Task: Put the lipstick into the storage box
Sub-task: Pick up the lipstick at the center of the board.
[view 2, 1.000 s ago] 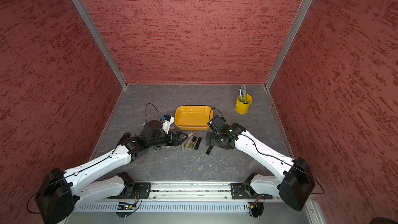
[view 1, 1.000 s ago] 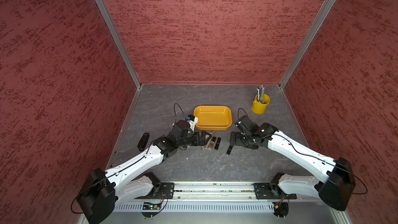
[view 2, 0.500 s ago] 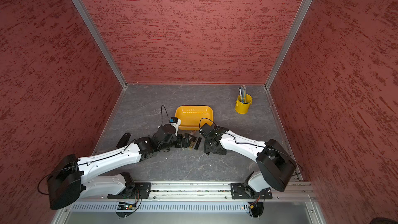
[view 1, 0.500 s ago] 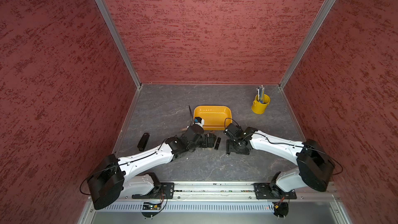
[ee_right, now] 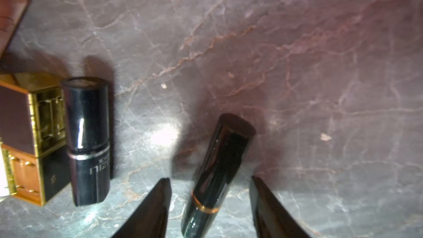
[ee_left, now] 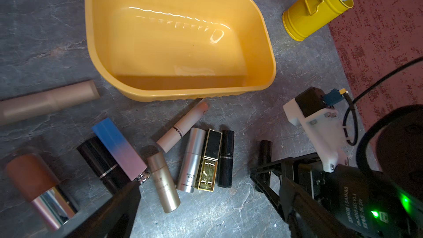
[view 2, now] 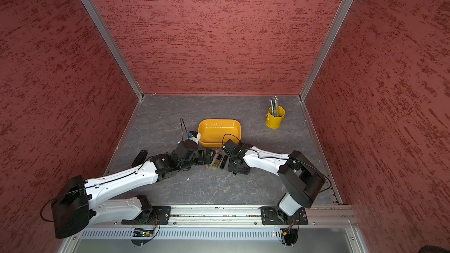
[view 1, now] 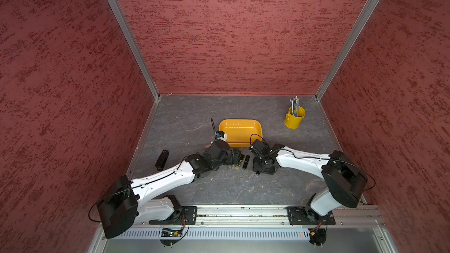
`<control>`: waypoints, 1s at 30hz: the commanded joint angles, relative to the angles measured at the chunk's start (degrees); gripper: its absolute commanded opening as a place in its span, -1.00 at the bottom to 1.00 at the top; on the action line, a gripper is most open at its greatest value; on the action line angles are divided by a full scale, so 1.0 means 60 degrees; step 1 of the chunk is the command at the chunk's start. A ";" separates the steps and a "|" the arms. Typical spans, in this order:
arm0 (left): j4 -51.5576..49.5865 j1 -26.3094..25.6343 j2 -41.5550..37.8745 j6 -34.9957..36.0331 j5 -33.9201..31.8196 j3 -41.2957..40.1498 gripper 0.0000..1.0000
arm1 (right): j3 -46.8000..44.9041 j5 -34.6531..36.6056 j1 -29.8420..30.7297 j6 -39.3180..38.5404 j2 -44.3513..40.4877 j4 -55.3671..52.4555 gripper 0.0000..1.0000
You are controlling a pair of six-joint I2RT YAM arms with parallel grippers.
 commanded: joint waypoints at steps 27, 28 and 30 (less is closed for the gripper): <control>-0.0877 0.0532 -0.1315 -0.0128 -0.0104 -0.0738 0.99 | 0.0523 0.0663 0.0615 -0.0144 0.0379 -0.0776 -0.55; -0.0894 0.0542 -0.1425 -0.0157 -0.0132 -0.0799 0.99 | 0.0544 0.0645 0.0617 -0.0239 0.0296 -0.0715 -0.56; -0.0914 0.0586 -0.1596 -0.0214 -0.0106 -0.0874 0.99 | 0.0561 0.0586 0.0608 -0.0447 0.0114 -0.0615 -0.56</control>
